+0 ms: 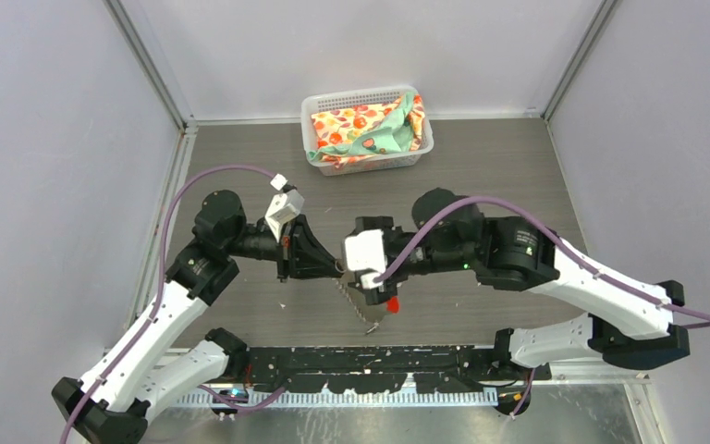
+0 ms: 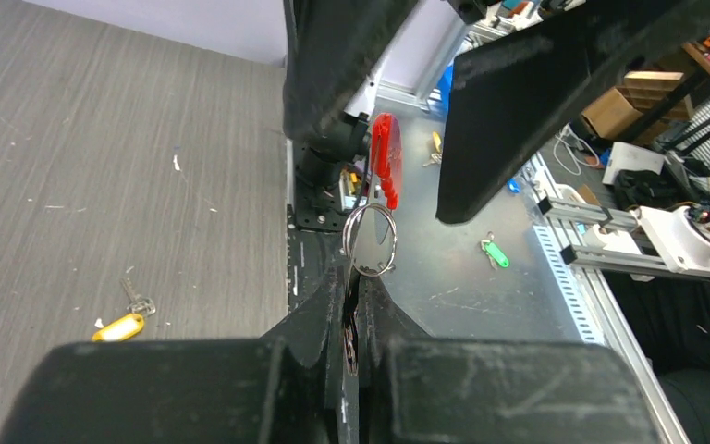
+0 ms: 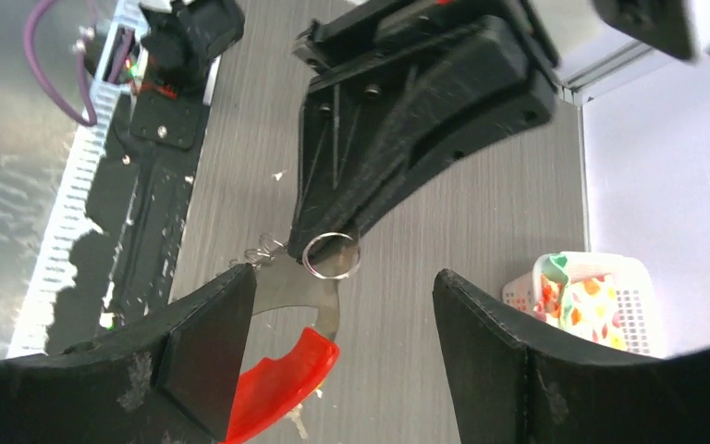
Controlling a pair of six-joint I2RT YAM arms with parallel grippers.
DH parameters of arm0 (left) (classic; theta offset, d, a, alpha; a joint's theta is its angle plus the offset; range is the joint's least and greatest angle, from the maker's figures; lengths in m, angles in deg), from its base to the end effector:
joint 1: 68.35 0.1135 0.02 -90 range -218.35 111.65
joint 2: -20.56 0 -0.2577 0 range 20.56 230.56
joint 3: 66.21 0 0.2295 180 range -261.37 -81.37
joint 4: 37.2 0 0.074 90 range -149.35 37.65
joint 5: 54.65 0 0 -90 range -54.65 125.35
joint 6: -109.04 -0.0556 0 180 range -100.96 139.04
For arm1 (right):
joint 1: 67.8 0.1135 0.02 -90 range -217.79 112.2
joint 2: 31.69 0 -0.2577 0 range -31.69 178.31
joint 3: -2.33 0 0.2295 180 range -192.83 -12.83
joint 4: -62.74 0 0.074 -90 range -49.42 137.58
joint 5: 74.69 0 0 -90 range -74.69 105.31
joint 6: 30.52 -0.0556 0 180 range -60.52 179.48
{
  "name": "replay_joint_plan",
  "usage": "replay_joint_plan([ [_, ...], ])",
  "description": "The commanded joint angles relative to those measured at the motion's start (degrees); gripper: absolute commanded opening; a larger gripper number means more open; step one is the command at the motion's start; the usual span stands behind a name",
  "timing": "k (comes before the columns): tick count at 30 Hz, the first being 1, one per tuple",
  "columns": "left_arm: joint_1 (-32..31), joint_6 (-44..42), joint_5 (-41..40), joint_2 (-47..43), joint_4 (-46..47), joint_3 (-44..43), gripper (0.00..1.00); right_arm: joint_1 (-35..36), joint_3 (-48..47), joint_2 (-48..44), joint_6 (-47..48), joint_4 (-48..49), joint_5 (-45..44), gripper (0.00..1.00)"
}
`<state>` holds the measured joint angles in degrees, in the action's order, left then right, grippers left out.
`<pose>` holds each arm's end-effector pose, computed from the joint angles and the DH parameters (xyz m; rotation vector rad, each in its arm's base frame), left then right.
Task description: Put the keys on the keyring
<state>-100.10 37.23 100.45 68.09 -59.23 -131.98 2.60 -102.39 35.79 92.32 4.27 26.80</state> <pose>0.1105 -0.1277 0.3690 1.1304 1.4661 -1.5475 0.0646 0.2145 0.4439 -1.6377 1.1231 0.6252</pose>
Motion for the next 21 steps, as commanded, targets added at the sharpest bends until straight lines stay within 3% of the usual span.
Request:
replay_joint_plan([
  [1,0.1,2.6,4.6,0.3,2.5,-3.6,0.0,4.5,-7.0,1.8,10.4,-6.0,-7.4,0.74],
  [11,0.1,4.8,9.4,2.0,2.8,-4.9,0.0,9.7,-6.5,3.4,15.3,-8.1,-17.2,0.65],
  [21,0.1,3.1,10.0,2.0,1.0,-4.4,0.0,11.6,-5.7,5.5,19.0,-5.0,-20.5,0.57],
])
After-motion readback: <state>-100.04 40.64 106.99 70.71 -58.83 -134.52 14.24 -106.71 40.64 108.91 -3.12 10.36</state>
